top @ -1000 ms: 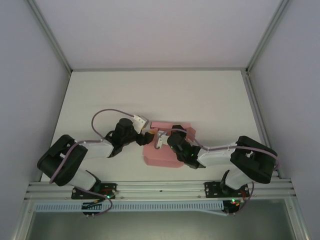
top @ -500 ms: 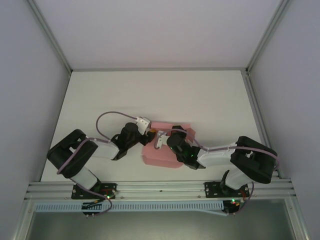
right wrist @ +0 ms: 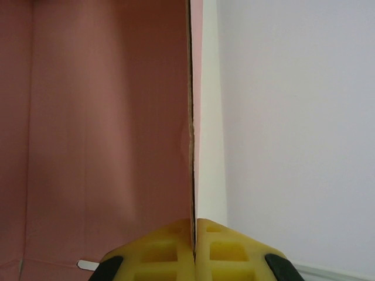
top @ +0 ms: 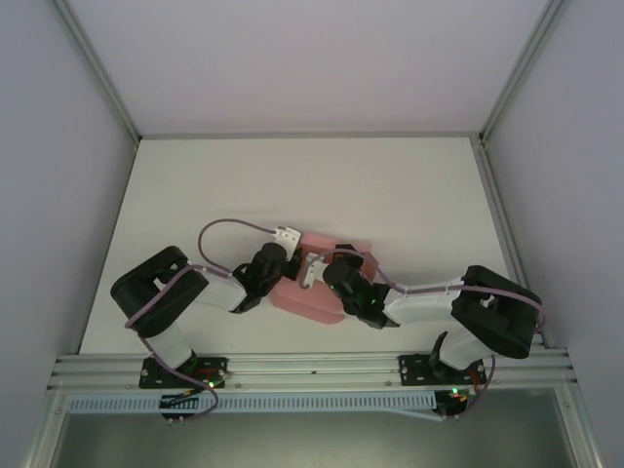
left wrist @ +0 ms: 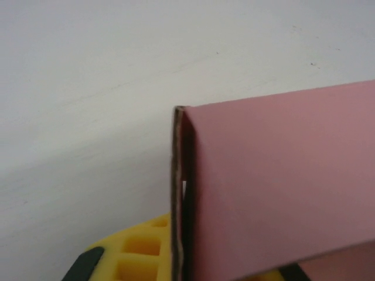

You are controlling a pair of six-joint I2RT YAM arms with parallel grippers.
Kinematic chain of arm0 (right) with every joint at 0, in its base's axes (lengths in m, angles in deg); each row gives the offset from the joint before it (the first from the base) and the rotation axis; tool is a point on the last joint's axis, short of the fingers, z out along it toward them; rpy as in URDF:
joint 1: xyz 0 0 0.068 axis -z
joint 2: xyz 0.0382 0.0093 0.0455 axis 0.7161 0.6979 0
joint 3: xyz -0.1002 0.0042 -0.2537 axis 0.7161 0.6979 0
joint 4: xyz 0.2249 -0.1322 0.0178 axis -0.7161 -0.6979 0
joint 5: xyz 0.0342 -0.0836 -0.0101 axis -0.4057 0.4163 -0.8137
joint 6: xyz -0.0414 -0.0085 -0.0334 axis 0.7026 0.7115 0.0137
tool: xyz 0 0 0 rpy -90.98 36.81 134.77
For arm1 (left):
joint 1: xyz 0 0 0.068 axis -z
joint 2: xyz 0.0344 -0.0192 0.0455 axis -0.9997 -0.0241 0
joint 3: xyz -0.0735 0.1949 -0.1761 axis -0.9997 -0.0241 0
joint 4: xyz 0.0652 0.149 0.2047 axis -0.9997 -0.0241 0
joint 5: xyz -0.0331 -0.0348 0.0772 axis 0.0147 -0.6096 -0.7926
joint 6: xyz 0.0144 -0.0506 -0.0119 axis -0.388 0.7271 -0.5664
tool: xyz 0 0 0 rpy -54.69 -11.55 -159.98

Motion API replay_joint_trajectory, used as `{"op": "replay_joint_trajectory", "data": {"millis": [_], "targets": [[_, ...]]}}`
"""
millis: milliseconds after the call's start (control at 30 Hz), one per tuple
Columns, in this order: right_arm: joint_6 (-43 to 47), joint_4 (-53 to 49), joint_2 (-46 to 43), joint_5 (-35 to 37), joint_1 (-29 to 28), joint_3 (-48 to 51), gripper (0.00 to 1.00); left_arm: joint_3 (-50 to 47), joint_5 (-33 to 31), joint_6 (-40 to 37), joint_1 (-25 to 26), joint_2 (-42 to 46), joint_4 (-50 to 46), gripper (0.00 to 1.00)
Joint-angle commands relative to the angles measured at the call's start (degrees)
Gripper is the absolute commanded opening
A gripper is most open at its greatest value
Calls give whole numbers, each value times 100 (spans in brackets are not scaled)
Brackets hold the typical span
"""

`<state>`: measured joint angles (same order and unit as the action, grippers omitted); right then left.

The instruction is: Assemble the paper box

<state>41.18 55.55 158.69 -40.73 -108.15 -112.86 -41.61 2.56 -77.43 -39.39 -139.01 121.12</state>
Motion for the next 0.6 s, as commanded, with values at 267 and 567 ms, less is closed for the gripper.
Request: {"op": "replay_joint_trajectory", "data": {"millis": [267, 567], "targets": [[-398, -1052, -188, 63, -27, 103, 0, 232, -3143, 1027, -379, -270, -1669, 0], [-473, -1240, -345, 42, 19, 63, 0, 311, -3167, 1402, -535, -262, -2182, 0]]}}
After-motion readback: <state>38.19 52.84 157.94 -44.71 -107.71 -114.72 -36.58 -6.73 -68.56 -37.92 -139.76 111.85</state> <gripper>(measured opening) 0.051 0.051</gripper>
